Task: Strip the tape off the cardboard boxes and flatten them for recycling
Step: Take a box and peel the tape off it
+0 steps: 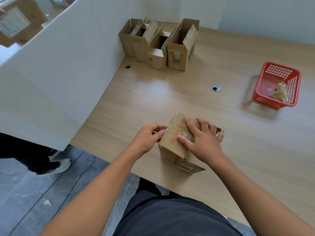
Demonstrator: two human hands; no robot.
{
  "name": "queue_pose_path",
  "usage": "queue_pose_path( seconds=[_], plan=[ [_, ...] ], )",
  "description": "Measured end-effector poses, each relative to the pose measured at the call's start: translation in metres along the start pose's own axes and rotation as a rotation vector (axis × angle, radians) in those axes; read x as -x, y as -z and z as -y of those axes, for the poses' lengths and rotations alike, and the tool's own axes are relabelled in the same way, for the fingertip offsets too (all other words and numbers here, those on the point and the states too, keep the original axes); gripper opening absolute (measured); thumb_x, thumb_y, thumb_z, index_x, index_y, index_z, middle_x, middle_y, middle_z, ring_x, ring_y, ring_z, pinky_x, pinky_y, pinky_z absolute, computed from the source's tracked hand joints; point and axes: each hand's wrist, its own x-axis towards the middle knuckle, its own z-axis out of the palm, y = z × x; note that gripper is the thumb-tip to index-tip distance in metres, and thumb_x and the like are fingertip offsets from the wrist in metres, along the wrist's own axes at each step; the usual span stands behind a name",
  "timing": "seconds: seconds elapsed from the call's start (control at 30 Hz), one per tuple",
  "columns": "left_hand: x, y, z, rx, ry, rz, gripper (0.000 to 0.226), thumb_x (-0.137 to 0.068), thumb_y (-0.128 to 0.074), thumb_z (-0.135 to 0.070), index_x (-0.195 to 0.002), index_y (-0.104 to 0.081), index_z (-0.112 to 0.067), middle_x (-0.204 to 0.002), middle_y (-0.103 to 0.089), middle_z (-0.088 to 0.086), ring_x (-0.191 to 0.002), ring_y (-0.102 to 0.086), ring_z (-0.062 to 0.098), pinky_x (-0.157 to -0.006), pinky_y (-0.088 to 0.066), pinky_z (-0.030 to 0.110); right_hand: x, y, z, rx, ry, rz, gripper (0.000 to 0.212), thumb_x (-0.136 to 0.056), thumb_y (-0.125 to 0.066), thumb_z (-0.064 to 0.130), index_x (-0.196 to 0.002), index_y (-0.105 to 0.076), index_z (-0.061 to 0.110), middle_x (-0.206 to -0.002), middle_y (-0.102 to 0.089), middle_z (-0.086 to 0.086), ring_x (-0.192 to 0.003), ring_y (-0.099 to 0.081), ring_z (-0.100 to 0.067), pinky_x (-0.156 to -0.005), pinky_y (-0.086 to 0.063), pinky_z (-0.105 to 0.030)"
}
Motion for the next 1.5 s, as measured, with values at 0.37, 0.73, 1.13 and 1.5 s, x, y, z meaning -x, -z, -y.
queue_pose_path(
  seconds=[0.37,0.73,1.13,1.5],
  plan=[
    [0.014,0.008,-0.014,-0.686,-0.297,-0.112,0.014,-0.105,-0.049,-0.026,-0.098,-0.06,-0.02,-0.109,-0.038,-0.004,-0.091,-0.048,0.014,-0.078,-0.039,0.026,-0.004,0.0,0.002,0.041,-0.002,-0.02,0.081,-0.081,-0.019,0.092,-0.154,-0.007,0.059,-0.157,-0.015,0.011,-0.146,-0.003,-0.019,-0.116,0.004,-0.073],
    [0.029,0.009,0.005,0.186,-0.043,-0.111,0.018,-0.1,-0.061,-0.012,-0.115,-0.057,-0.021,-0.071,-0.068,0.004,-0.068,-0.066,0.017,-0.071,-0.057,0.034,-0.003,-0.002,0.002,0.016,-0.004,-0.008,0.084,-0.079,-0.02,0.093,-0.154,-0.008,0.059,-0.159,-0.014,0.008,-0.148,-0.004,-0.023,-0.114,0.007,-0.074],
    [0.022,-0.003,0.025,-0.157,-0.209,-0.013,0.041,-0.099,-0.064,-0.039,-0.138,-0.062,-0.029,-0.12,-0.064,-0.01,-0.111,-0.059,-0.004,-0.098,-0.047,0.017,0.0,0.002,0.007,0.026,-0.004,0.009,0.069,-0.086,-0.024,0.086,-0.151,-0.011,0.066,-0.163,-0.011,0.005,-0.149,-0.001,-0.023,-0.114,0.005,-0.076],
    [0.042,-0.018,0.032,0.631,-0.118,-0.177,0.021,-0.102,-0.058,-0.019,-0.088,-0.071,-0.027,-0.103,-0.075,0.005,-0.1,-0.072,0.019,-0.088,-0.057,0.03,-0.003,0.006,0.005,0.037,-0.016,0.018,0.063,-0.088,-0.022,0.085,-0.148,-0.012,0.07,-0.169,-0.002,0.003,-0.154,0.007,-0.021,-0.115,0.01,-0.074]
  ],
)
